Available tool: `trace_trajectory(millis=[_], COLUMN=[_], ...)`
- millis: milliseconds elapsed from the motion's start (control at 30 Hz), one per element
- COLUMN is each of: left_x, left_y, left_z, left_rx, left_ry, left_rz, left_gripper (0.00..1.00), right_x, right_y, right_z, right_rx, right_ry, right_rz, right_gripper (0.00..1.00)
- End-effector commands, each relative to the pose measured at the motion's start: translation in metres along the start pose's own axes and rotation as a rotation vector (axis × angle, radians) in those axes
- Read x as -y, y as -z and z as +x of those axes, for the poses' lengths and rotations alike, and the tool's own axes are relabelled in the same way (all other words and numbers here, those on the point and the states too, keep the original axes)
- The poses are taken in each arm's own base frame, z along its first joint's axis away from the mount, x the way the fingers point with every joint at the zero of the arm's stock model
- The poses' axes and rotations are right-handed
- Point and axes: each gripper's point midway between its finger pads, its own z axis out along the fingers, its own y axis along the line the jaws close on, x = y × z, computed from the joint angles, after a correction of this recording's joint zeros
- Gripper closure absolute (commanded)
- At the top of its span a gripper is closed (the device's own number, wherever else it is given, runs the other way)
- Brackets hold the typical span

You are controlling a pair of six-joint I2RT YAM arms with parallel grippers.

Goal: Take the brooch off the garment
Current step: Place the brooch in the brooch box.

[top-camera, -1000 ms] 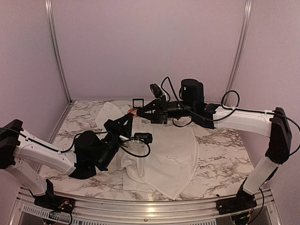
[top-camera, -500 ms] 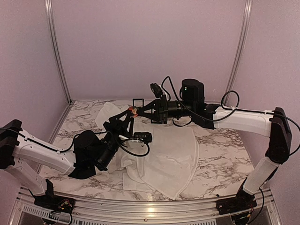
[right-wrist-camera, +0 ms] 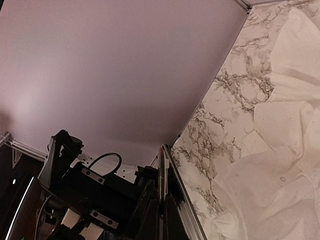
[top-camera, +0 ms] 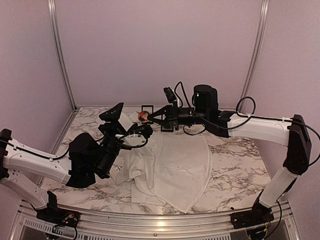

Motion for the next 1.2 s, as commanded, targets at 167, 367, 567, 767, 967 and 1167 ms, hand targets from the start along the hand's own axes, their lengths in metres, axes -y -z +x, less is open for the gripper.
trace_trajectory(millis=[167,367,567,767,967,1167], left_x=[-0.047,-0.055,-0.062,-0.065,-0.06,-0.056], left_y=[0.002,0.002,-0.004,-0.002,0.005,0.006], left_z=[0.015,0.022,0.051,0.082,0.091,0.096], left_rx=[-0.136,-0.167,-0.229,-0.287,-0.31,-0.327], left_ry=[0.52,0.755,1.016,1.216,1.267,1.278], left_rz=[0.029,0.096,0.148,0.184,0.208,0.217], left_gripper=[0.01,0.01,0.01,0.01,0.01,0.01], right_x=[0.019,0.056,0.097,0.151,0.21,0.27], right_y=[0.034,0.069,0.107,0.137,0.156,0.157], right_z=[-0.054,-0.085,-0.119,-0.154,-0.188,-0.206], right_rx=[0.158,0.257,0.354,0.42,0.446,0.426], right_ry=[0.08,0.079,0.085,0.08,0.065,0.016], right_rz=[0.088,0.166,0.255,0.322,0.352,0.363], right_gripper=[1.0,1.0,1.0,1.0,1.0,1.0])
